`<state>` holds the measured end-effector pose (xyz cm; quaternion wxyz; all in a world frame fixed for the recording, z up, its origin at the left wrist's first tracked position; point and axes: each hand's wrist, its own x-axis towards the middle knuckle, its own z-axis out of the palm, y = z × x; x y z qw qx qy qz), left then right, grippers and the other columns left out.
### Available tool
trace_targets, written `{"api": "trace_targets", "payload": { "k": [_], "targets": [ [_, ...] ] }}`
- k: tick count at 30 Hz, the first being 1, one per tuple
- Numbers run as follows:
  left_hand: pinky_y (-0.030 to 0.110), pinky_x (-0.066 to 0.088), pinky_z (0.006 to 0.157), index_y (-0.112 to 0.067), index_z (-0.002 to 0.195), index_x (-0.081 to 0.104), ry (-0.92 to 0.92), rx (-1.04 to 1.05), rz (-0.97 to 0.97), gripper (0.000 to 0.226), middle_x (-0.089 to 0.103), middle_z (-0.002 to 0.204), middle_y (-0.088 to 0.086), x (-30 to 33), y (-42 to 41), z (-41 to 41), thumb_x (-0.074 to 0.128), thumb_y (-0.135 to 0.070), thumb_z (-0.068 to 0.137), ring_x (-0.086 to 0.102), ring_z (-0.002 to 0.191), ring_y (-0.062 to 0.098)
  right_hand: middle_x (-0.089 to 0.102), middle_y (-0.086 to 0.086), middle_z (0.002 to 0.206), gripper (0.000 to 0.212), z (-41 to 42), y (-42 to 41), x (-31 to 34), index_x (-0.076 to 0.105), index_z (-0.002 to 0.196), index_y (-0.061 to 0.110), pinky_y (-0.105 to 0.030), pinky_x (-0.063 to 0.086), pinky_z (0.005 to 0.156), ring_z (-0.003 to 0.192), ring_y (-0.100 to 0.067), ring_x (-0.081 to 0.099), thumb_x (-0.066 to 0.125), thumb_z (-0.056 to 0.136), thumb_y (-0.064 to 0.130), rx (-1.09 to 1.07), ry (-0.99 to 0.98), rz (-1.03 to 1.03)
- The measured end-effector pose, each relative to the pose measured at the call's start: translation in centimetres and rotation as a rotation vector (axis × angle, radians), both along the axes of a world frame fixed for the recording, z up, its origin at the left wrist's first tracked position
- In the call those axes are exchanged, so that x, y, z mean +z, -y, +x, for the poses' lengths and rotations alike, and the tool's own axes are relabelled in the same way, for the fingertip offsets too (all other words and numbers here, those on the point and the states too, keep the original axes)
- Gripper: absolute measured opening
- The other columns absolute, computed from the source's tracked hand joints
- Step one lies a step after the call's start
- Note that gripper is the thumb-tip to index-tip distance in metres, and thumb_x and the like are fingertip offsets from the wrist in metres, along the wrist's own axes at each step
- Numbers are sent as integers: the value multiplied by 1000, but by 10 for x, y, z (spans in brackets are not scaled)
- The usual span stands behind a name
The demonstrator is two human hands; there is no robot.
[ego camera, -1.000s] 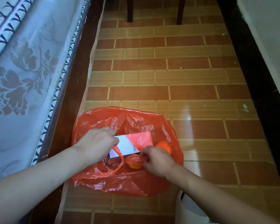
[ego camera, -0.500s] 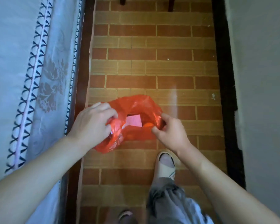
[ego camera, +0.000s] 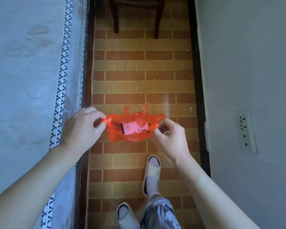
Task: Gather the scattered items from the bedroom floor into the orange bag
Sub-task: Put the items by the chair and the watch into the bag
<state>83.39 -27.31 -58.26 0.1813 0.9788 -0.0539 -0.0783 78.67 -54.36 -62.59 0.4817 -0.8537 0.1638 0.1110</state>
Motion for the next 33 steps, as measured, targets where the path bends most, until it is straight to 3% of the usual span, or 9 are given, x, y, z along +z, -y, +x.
{"api": "trace_targets", "payload": {
  "k": [3, 10, 16, 20, 33],
  "targets": [
    [28, 46, 59, -27, 93, 77, -9, 10, -9, 5, 63, 87, -17, 16, 18, 14, 73, -28, 90, 56, 82, 10, 67, 6, 70, 13, 22, 16, 23, 64, 76, 21, -34, 54, 63, 67, -13, 63, 69, 88, 21, -28, 3, 18],
    [37, 54, 66, -24, 89, 76, -15, 66, -100, 7, 63, 85, -16, 41, 57, 56, 75, -18, 87, 58, 84, 12, 67, 6, 70, 12, 73, 54, 64, 63, 75, 24, -40, 56, 64, 66, -14, 63, 68, 86, 20, -30, 8, 13],
    [26, 47, 64, -22, 90, 77, 39, 65, -124, 6, 66, 87, -14, 56, 80, 106, 77, -18, 86, 58, 84, 12, 65, 6, 68, 16, 119, 71, 85, 63, 75, 21, -16, 46, 56, 61, -6, 57, 70, 87, 14, -37, 44, 4],
    [31, 51, 64, -22, 94, 78, 60, 67, -126, 8, 66, 90, -15, 58, 82, 148, 76, -19, 87, 58, 82, 13, 64, 7, 66, 19, 156, 69, 87, 63, 74, 21, -10, 42, 54, 59, -3, 56, 71, 89, 12, -64, 51, 19],
    [29, 49, 68, -23, 93, 77, 79, 71, -219, 10, 66, 93, -17, 11, 44, 321, 77, -16, 86, 60, 88, 10, 66, 7, 67, 28, 321, 30, 53, 64, 71, 19, -15, 44, 58, 59, -6, 56, 78, 91, 32, -125, 38, 40]
  ]
}}
